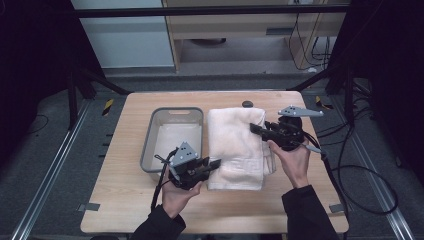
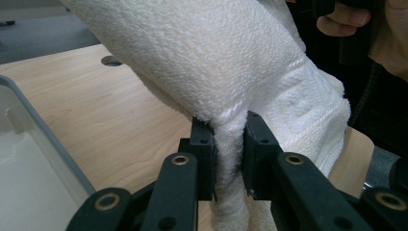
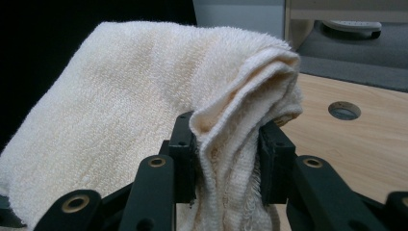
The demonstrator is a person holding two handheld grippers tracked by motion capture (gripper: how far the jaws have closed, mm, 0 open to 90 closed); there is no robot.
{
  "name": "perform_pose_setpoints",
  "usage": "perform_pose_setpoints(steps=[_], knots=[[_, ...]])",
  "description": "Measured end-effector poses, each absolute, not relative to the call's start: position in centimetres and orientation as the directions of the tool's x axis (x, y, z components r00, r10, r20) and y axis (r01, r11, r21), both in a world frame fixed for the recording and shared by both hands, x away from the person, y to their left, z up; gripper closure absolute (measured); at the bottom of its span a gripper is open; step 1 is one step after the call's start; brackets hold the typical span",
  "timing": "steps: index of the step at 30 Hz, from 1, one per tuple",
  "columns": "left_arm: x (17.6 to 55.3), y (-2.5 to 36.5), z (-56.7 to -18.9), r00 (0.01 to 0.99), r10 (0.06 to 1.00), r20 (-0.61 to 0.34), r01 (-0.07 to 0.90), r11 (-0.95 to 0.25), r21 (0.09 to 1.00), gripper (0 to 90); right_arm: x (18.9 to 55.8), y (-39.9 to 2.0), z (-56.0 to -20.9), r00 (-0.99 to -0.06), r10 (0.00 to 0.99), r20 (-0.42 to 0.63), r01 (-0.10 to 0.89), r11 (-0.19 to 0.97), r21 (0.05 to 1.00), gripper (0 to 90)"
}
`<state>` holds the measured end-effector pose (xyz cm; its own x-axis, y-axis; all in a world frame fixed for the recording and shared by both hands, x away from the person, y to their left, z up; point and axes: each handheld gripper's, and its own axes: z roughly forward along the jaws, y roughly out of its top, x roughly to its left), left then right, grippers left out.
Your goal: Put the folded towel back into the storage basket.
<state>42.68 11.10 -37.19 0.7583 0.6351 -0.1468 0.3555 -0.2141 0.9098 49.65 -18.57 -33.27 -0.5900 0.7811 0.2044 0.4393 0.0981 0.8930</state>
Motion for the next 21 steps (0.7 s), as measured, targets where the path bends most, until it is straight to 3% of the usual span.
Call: perform_pose_setpoints(steps=[21], knots=[[43.2,14.9,-35.7,0.715,0.683,-0.151,0.341,-0.151,0.928,76.6,51.1,-13.9,-30.4,-0.623,0.768,0.149,0.386,0.136,0.912,65.2]])
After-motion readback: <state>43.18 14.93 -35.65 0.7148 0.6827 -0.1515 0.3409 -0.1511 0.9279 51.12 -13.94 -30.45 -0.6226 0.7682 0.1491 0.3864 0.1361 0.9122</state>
